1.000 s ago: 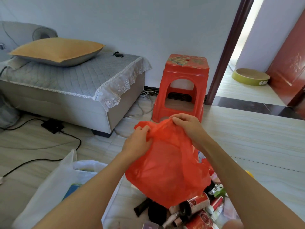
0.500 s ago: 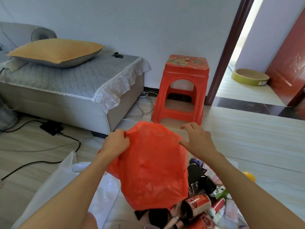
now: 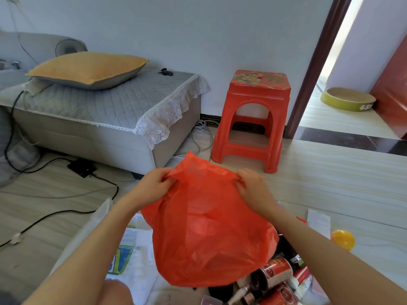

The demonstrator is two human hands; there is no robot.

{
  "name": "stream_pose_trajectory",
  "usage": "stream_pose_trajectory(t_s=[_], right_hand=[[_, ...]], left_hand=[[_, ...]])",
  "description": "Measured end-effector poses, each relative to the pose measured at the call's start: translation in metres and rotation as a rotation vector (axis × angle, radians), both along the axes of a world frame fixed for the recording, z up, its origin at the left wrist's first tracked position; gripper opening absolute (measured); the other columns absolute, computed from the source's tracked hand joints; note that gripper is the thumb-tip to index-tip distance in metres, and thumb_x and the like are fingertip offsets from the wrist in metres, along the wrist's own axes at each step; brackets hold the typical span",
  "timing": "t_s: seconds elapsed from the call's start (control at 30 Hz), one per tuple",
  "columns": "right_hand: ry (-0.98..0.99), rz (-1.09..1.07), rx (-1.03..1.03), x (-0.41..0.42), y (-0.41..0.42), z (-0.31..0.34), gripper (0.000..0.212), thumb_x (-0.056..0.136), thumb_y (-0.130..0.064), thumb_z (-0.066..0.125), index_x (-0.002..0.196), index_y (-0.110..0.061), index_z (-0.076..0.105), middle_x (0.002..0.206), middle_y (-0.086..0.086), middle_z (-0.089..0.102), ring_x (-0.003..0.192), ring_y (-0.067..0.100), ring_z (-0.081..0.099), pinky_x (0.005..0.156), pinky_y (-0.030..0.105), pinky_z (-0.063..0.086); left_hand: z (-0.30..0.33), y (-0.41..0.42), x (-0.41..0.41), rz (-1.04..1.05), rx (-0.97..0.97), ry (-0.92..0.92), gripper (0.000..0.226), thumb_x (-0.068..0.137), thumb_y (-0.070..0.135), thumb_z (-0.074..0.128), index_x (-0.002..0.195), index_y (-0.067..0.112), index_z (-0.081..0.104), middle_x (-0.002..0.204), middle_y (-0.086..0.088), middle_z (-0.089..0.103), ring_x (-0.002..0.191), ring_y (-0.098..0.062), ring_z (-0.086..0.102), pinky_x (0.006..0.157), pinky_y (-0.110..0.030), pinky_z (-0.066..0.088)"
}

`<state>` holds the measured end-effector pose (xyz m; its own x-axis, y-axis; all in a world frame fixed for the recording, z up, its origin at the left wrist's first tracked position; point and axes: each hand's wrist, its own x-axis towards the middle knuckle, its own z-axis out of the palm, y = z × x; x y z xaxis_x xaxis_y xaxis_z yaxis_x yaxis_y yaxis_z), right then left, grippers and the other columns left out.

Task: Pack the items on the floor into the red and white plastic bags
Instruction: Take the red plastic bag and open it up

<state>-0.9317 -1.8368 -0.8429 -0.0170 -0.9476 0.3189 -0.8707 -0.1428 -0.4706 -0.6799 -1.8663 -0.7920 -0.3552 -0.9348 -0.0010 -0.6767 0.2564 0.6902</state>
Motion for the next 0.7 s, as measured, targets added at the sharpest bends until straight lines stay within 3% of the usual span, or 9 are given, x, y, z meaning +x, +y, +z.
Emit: stream_pose_trajectory(t_s=[0.1,0.17,0.3,0.4,0.5,0.6,0.7], right_hand=[[-0.349,-0.039,0.234,-0.013,-0.003,-0.001,0.023,0.084,-0.004,0.056,0.063,-0.011,0.052,0.067,0.012,0.062,0.073,0.03,0.061,0.068,0.04,0.041],[-0.435,-0.059,0.351,-0.021,0.002,0.009,0.03,0.087,-0.008,0.058,0.06,-0.013,0.047,0.06,0.003,0.052,0.061,0.017,0.051,0.062,0.035,0.038],[-0.616,0.007,0.634,-0.032,0.013,0.023,0.022,0.086,-0.016,0.064,0.065,-0.012,0.064,0.057,-0.001,0.061,0.049,0.009,0.056,0.053,0.022,0.046],[-0.448,0.002,0.642,-0.037,0.012,0.021,0.031,0.087,-0.019,0.062,0.057,-0.02,0.062,0.053,-0.008,0.06,0.048,0.003,0.056,0.056,0.02,0.044],[-0.253,-0.044,0.565,-0.041,0.004,0.015,0.035,0.088,-0.017,0.058,0.053,-0.02,0.059,0.054,-0.005,0.053,0.052,0.007,0.047,0.058,0.025,0.039],[-0.067,-0.056,0.543,-0.037,-0.009,0.014,0.022,0.087,-0.016,0.054,0.07,-0.01,0.067,0.062,0.006,0.055,0.064,0.018,0.05,0.054,0.027,0.034],[0.078,-0.067,0.505,-0.033,-0.028,0.02,0.022,0.089,-0.018,0.051,0.091,-0.007,0.071,0.085,0.016,0.067,0.088,0.031,0.06,0.061,0.029,0.04]], left_hand=[[-0.01,-0.008,0.019,0.087,0.004,-0.119,0.022,0.093,0.014,0.048,0.077,0.002,0.058,0.072,-0.012,0.058,0.067,-0.021,0.048,0.06,-0.031,0.035],[-0.019,-0.012,0.035,0.112,0.033,-0.192,0.014,0.09,0.012,0.053,0.08,0.009,0.062,0.078,-0.009,0.062,0.075,-0.022,0.055,0.064,-0.029,0.037],[-0.028,-0.013,0.047,0.093,0.111,-0.194,0.003,0.088,0.02,0.059,0.086,0.022,0.061,0.084,-0.007,0.067,0.079,-0.023,0.063,0.07,-0.031,0.047],[-0.03,-0.013,0.048,0.08,0.099,-0.19,0.009,0.089,0.015,0.056,0.094,0.021,0.06,0.086,-0.006,0.064,0.075,-0.023,0.063,0.064,-0.03,0.051],[-0.03,-0.011,0.041,0.0,0.192,-0.217,0.014,0.09,0.01,0.052,0.098,0.021,0.054,0.089,-0.002,0.058,0.071,-0.019,0.061,0.052,-0.023,0.052],[-0.029,-0.018,0.03,-0.028,0.181,-0.332,0.012,0.091,0.012,0.051,0.098,0.021,0.049,0.09,0.003,0.055,0.07,-0.015,0.061,0.05,-0.019,0.052],[-0.03,-0.038,0.022,0.044,0.074,-0.349,0.011,0.088,0.011,0.053,0.098,0.015,0.052,0.089,-0.001,0.056,0.073,-0.025,0.063,0.057,-0.029,0.055]])
